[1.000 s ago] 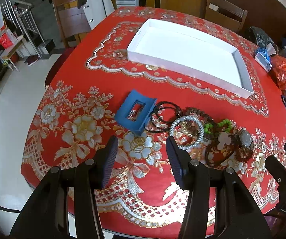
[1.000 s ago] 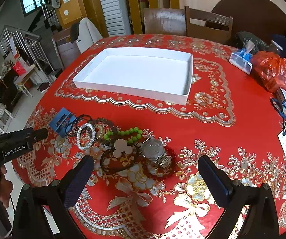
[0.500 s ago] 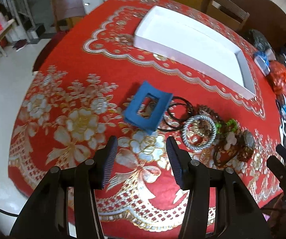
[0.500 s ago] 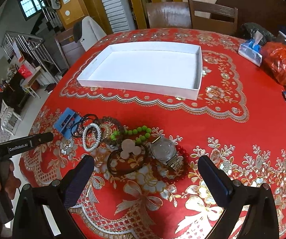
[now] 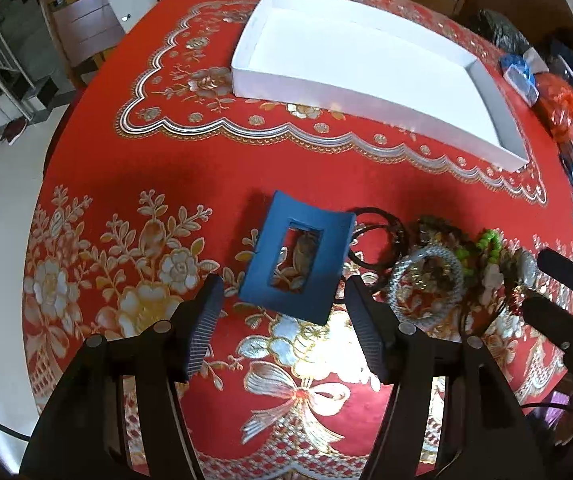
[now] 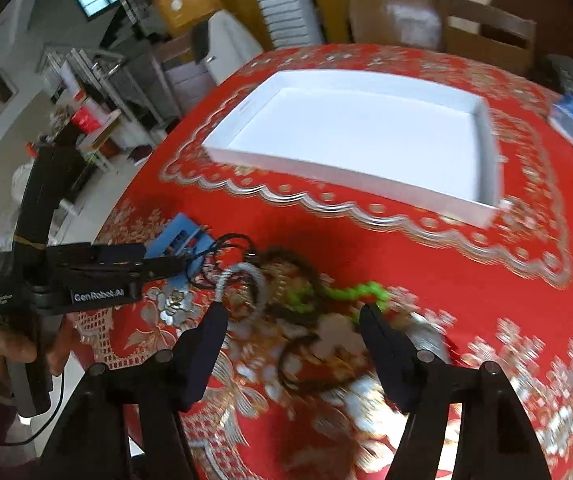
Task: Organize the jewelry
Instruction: 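Grasp the blue hair clip with the left tool while the right tool grasps the silver braided bangle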
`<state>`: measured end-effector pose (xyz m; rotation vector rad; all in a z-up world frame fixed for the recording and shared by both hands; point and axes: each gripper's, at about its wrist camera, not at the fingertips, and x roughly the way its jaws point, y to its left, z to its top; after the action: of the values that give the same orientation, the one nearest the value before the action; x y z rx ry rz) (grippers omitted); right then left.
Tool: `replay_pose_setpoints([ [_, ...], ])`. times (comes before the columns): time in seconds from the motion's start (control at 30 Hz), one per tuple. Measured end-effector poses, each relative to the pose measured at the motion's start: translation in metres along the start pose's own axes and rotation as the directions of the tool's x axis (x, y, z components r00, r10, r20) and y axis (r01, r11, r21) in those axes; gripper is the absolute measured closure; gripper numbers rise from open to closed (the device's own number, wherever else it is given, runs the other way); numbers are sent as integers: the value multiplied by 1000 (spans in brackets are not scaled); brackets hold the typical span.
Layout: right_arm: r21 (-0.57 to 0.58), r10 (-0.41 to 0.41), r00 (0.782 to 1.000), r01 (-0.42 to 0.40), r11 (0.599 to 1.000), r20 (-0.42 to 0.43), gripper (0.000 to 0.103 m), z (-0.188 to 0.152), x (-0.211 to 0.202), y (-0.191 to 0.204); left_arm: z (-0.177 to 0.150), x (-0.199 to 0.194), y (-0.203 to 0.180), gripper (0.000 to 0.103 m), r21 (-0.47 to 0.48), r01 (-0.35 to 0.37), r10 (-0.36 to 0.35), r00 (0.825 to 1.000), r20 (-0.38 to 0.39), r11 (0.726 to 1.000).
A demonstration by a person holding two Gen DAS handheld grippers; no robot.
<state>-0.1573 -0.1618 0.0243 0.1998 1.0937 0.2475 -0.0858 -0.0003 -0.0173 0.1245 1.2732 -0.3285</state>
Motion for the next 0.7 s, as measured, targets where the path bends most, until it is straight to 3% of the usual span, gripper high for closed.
replay_pose_setpoints([
  [0.27,-11,47,993,-48,999,-105,66,11,50,6,4,7,8,40,0,54,-54,998,-18,999],
  [0.4,16,88,988,-87,996,-125,96,12,59,2,6,9,8,51,-5,85,-85,996,-13,996],
  [0.7,63,142,989,-140,988,-30,96,28,19,-9,18,-27,18,52,-11,83,-82,994,75,997],
])
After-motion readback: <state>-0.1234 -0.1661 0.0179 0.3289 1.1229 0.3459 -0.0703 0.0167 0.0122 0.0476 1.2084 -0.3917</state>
